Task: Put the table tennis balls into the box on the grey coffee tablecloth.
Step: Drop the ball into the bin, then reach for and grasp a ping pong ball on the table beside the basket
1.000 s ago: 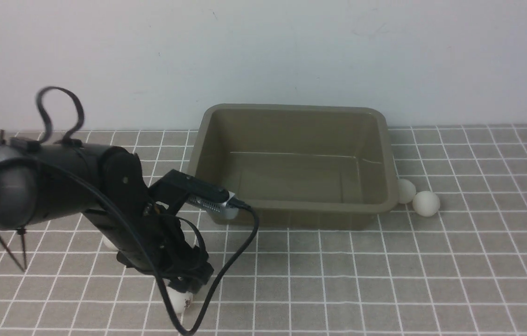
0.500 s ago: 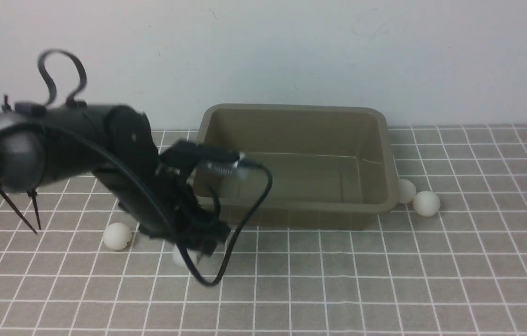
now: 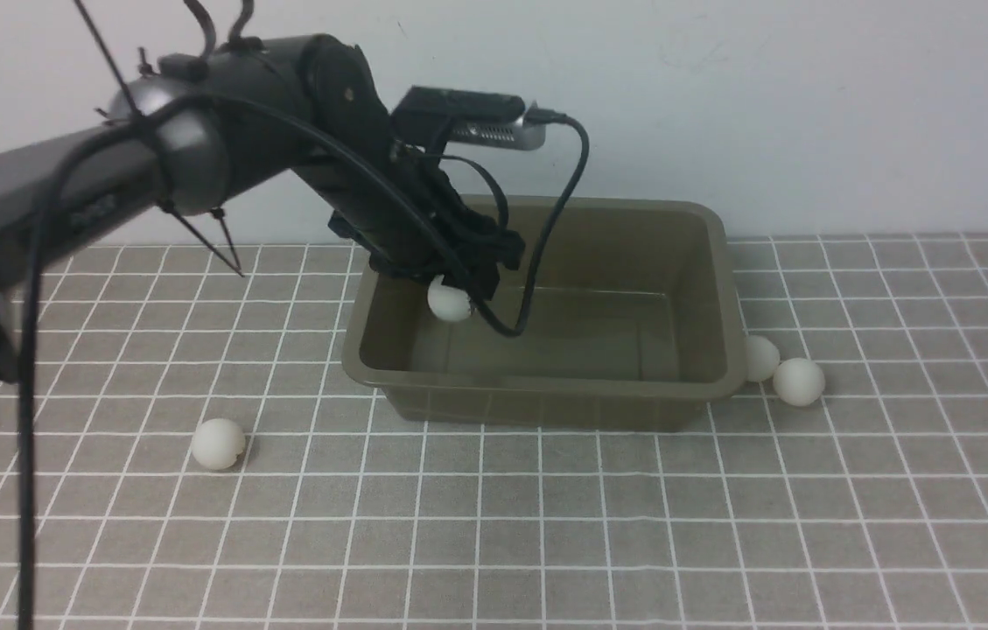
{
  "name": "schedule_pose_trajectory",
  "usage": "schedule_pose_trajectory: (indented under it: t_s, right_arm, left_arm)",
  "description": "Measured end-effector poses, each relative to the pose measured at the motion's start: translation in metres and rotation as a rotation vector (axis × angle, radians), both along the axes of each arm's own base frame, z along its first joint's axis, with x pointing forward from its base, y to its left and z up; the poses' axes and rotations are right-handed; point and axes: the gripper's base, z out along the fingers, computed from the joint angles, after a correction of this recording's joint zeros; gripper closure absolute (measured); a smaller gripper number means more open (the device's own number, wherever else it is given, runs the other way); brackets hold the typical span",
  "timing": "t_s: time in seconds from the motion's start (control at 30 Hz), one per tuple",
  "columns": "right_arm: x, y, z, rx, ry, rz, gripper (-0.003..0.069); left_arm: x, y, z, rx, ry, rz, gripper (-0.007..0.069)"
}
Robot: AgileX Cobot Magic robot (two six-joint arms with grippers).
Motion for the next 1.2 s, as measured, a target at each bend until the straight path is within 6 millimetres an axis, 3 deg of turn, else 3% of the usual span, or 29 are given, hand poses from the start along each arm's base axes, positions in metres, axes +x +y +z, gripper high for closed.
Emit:
schedule_pose_trajectory:
  t_s: [0.1, 0.17, 0.23, 0.33, 0.43, 0.5, 0.57, 0.7, 0.8, 0.9, 1.07, 1.2]
  right_arm:
    - [0.001, 0.0, -0.005, 0.0, -0.002, -0.005, 0.0673]
    - [0.001, 0.0, -0.005, 0.001, -0.007, -0.006, 0.0673]
    - [0.002, 0.0, -0.004, 0.001, -0.02, -0.009, 0.0673]
    - [0.004, -0.001, -0.003, 0.002, -0.038, -0.012, 0.0673]
    - [0.004, -0.001, -0.003, 0.002, -0.041, -0.013, 0.0673]
    - [0.004, -0.001, -0.003, 0.003, -0.041, -0.013, 0.0673]
    - [0.004, 0.0, -0.003, 0.005, -0.041, -0.013, 0.0673]
    - [0.004, 0.0, -0.003, 0.016, -0.039, -0.012, 0.0673]
    - [0.004, 0.001, -0.002, 0.022, -0.047, -0.014, 0.0673]
    - [0.005, 0.001, -0.002, 0.023, -0.059, -0.017, 0.0673]
    - [0.006, 0.001, 0.0, 0.027, -0.076, -0.021, 0.0673]
    - [0.006, 0.001, 0.0, 0.027, -0.076, -0.021, 0.0673]
  left_arm:
    - [0.006, -0.003, -0.003, 0.03, 0.084, -0.012, 0.0174]
    - [0.005, -0.003, 0.015, 0.041, 0.107, -0.025, 0.0116]
    - [0.005, 0.0, 0.034, 0.045, 0.102, -0.031, 0.0117]
    - [0.003, 0.021, 0.067, 0.093, 0.053, -0.007, 0.0326]
    - [0.0, 0.06, 0.076, 0.145, 0.057, 0.087, 0.0552]
    - [-0.007, 0.087, 0.077, 0.158, 0.082, 0.161, 0.0599]
    - [-0.017, 0.124, 0.06, 0.189, 0.169, 0.248, 0.0624]
    - [-0.037, 0.155, 0.018, 0.223, 0.338, 0.276, 0.0627]
    - [-0.047, 0.155, -0.013, 0.237, 0.43, 0.211, 0.0585]
    - [-0.043, 0.151, -0.024, 0.235, 0.417, 0.176, 0.0503]
    - [-0.029, 0.15, -0.041, 0.242, 0.341, 0.178, 0.0211]
    - [-0.02, 0.151, -0.065, 0.261, 0.349, 0.177, 0.0092]
